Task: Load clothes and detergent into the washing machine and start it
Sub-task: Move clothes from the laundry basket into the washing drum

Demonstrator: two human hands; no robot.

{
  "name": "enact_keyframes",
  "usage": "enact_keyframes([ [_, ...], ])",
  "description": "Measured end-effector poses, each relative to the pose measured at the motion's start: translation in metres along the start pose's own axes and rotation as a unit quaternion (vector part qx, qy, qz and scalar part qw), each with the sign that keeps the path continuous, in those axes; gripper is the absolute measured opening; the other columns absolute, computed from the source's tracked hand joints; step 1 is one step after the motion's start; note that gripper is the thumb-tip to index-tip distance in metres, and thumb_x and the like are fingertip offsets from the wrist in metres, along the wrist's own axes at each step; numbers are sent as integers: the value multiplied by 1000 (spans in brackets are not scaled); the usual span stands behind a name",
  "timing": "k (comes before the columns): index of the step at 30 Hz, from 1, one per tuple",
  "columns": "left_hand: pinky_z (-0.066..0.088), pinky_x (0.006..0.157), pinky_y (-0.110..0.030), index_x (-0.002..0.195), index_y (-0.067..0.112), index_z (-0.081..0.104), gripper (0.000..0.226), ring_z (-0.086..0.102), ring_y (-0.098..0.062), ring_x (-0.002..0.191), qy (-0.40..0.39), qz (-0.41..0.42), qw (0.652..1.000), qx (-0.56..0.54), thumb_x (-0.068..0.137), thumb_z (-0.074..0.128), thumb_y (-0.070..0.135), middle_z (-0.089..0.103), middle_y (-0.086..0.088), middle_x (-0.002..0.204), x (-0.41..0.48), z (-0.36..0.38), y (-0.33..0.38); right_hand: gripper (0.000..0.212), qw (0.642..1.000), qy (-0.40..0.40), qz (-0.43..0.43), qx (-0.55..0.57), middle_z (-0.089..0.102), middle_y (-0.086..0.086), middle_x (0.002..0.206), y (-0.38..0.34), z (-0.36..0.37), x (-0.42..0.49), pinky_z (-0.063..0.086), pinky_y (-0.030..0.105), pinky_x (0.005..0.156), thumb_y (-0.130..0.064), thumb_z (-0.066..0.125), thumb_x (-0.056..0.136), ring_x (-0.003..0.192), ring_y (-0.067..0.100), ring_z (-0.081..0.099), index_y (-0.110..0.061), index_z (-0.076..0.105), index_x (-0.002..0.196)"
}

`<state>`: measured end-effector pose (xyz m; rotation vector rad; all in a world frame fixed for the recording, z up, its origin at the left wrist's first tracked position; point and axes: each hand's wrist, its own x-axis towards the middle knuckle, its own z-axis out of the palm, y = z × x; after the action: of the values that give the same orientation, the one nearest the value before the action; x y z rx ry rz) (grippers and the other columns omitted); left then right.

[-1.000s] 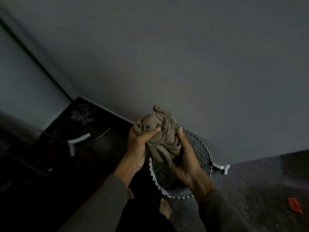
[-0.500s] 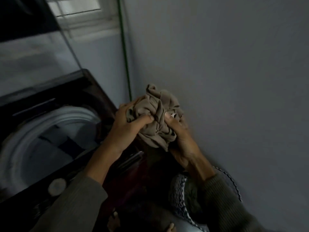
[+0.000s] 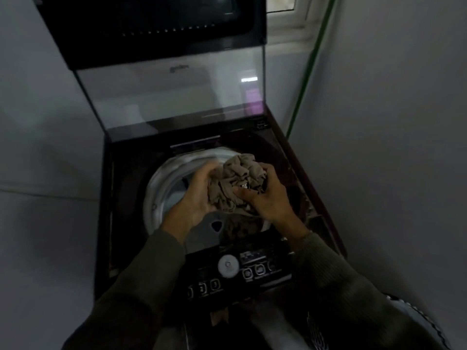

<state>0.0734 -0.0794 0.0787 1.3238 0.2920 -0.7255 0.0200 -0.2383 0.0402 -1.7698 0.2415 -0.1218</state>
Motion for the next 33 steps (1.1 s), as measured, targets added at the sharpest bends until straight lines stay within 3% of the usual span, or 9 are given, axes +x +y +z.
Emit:
enact_keyframes([
  [3,57,86,-43,113,33,69,42,70,-18,103,-14,-11,997,73,84,65,63,73,2,114,30,-29,-14,63,998,-34,5,-60,61,-14,112,16,25,19,50,10,77,-21,83,77,98,-13,59,-17,43,126],
  [6,56,75,-31,102,35,61,13,66,-13,97,52,5,992,111,92,68,33,69,3,111,59,-46,-36,77,986,-87,61,-129,53,-10,120,32,42,38,51,27,85,-30,79,79,108,4,57,-13,27,134],
  [10,57,74,-26,129,16,55,45,65,-23,108,50,29,996,71,89,69,3,66,-10,122,103,-65,-73,88,951,-99,118,-268,48,7,136,55,58,57,45,36,95,-38,80,75,122,28,52,-18,27,142],
  [14,50,94,-30,137,4,50,61,59,-22,114,87,62,985,137,82,75,-3,62,-9,124,139,-77,-100,92,903,-112,214,-354,30,19,146,73,73,67,38,55,107,-52,72,77,131,48,37,-36,17,149],
  [22,45,90,-23,128,13,63,41,61,-20,115,34,113,954,274,89,67,24,66,-4,123,169,-95,-113,68,914,-96,263,-292,53,13,139,89,95,82,40,38,106,-40,68,84,130,32,49,-21,41,144],
  [25,40,102,-13,138,9,53,56,52,7,124,-25,191,944,267,85,73,7,55,1,135,170,-100,-117,46,909,-94,259,-313,59,12,133,95,98,86,42,33,102,-29,62,91,125,30,54,-14,54,134],
  [27,42,107,-24,138,-7,46,60,48,2,129,-7,191,943,273,82,70,-9,54,-12,135,176,-104,-124,44,907,-112,255,-316,61,12,130,98,98,88,42,29,100,-25,64,91,123,28,56,-12,56,132],
  [30,32,117,-47,143,0,44,71,41,-27,139,0,164,924,346,83,74,23,47,-20,147,177,-115,-140,50,903,-124,245,-330,59,13,134,98,95,87,36,24,102,-24,68,89,127,28,52,-9,54,135],
  [33,24,118,-30,144,4,43,79,35,-29,140,-3,146,921,360,80,59,46,41,-20,149,176,-122,-153,55,895,-132,246,-348,58,13,134,98,96,85,35,27,103,-29,71,86,129,29,51,-10,54,135],
])
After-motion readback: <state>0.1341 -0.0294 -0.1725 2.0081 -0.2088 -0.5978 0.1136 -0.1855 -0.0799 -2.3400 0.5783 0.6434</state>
